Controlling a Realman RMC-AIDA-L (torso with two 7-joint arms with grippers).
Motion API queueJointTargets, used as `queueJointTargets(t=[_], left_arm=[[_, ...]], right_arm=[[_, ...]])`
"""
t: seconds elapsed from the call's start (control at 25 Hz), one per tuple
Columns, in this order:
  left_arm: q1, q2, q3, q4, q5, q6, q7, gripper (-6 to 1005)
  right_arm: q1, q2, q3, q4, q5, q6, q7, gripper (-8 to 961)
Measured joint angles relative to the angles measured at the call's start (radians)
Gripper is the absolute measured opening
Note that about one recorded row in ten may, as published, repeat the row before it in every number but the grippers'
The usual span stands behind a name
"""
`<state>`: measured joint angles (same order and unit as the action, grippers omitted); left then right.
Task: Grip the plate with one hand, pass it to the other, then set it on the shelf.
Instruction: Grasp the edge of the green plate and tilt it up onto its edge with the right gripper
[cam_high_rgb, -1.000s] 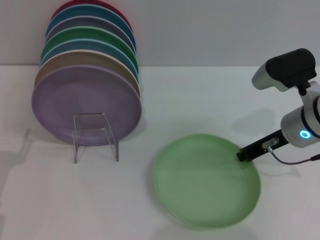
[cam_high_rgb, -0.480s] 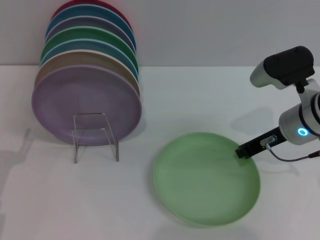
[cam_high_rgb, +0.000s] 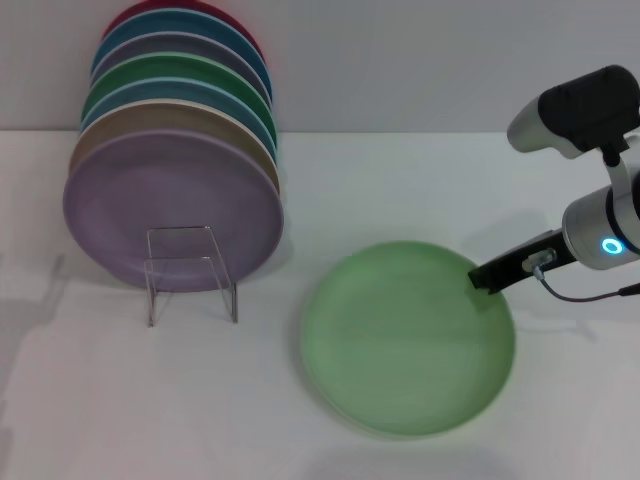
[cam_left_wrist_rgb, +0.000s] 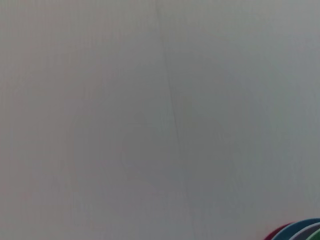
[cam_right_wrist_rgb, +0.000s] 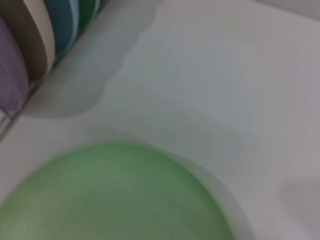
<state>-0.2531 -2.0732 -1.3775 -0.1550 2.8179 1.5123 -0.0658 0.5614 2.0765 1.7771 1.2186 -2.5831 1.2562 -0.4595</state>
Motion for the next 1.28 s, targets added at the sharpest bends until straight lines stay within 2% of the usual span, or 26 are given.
queueJointTargets(t=[0.24,0.44,0.48,0.56,0.64,0.68,0.72,0.76,0.84,0.88,0.92,1.04,1.08,1.12,1.16,1.24,1.28], left_arm=[[0.000,-0.001,0.004,-0.001,0.005,0.005,-0.002,773],[0.011,-0.001,0.037,-0.044,0.008,0.008,-0.004,773],[0.015,0.000,0.059,-0.065,0.008,0.018,0.000,773],[0.019,0.002,0.080,-0.078,0.008,0.039,0.002,773],[0.023,0.007,0.119,-0.100,0.009,0.072,0.002,773],[0.025,0.016,0.155,-0.135,0.016,0.086,-0.002,773],[0.025,0.016,0.155,-0.135,0.016,0.086,-0.002,773],[0.026,0.025,0.171,-0.165,0.030,0.073,-0.006,773],[0.031,0.047,0.199,-0.245,0.059,0.009,-0.010,773],[0.052,0.085,0.237,-0.382,0.072,-0.114,-0.011,773],[0.052,0.085,0.237,-0.382,0.072,-0.114,-0.011,772],[0.112,0.169,0.298,-0.684,0.073,-0.375,-0.011,772],[0.151,0.234,0.325,-0.922,0.073,-0.593,-0.005,772],[0.151,0.234,0.325,-0.922,0.073,-0.593,-0.005,772],[0.161,0.255,0.331,-1.005,0.073,-0.678,-0.002,772],[0.182,0.302,0.340,-1.211,0.074,-0.897,0.009,772],[0.186,0.323,0.339,-1.344,0.073,-1.084,0.011,772]], right_arm=[[-0.033,0.000,0.001,0.107,0.028,0.000,-0.015,17],[-0.103,0.001,0.000,0.253,0.105,-0.018,-0.065,21],[-0.143,0.002,-0.005,0.315,0.131,-0.035,-0.090,21],[-0.166,0.003,-0.011,0.346,0.150,-0.048,-0.106,23],[-0.235,0.004,-0.031,0.423,0.212,-0.096,-0.161,24],[-0.298,0.004,-0.047,0.477,0.258,-0.147,-0.221,25],[-0.298,0.004,-0.047,0.477,0.258,-0.147,-0.221,26],[-0.365,0.005,-0.061,0.521,0.291,-0.202,-0.288,27],[-0.390,0.005,-0.065,0.535,0.297,-0.223,-0.305,28],[-0.422,0.004,-0.066,0.546,0.300,-0.250,-0.321,29],[-0.422,0.004,-0.066,0.546,0.300,-0.250,-0.321,30],[-0.457,0.004,-0.068,0.550,0.303,-0.281,-0.348,32],[-0.477,0.005,-0.076,0.553,0.306,-0.302,-0.373,33],[-0.477,0.005,-0.076,0.553,0.306,-0.302,-0.373,33],[-0.486,0.006,-0.082,0.554,0.307,-0.312,-0.380,34],[-0.497,0.006,-0.088,0.555,0.307,-0.329,-0.387,36],[-0.505,0.006,-0.090,0.559,0.307,-0.340,-0.395,36]])
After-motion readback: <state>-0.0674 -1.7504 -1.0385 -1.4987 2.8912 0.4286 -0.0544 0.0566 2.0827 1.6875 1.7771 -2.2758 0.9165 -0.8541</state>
